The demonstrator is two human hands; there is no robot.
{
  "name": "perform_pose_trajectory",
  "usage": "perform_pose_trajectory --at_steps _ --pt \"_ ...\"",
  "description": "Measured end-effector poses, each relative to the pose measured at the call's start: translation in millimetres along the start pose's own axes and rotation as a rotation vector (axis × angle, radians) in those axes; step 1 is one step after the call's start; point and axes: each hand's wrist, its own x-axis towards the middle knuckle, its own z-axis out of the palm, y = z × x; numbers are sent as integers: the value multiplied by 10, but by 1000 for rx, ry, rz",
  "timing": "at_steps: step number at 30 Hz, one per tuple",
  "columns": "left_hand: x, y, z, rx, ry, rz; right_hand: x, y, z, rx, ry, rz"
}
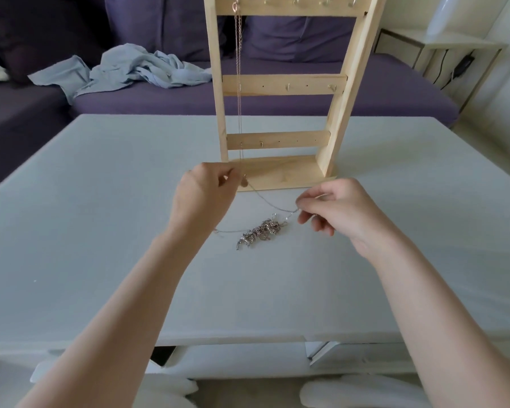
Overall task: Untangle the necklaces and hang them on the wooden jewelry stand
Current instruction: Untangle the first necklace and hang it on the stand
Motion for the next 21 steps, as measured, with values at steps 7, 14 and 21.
perform_pose_trajectory --at_steps 7,14,21 --pt "-141 273 179 -605 -245 -251 -64 -207 135 298 -279 -75" --pt "-38 203 56 -594 -183 -294 -76 -198 8 433 -355 -63" --pt "-56 211 56 -579 -193 -276 -93 -145 62 183 -157 -172"
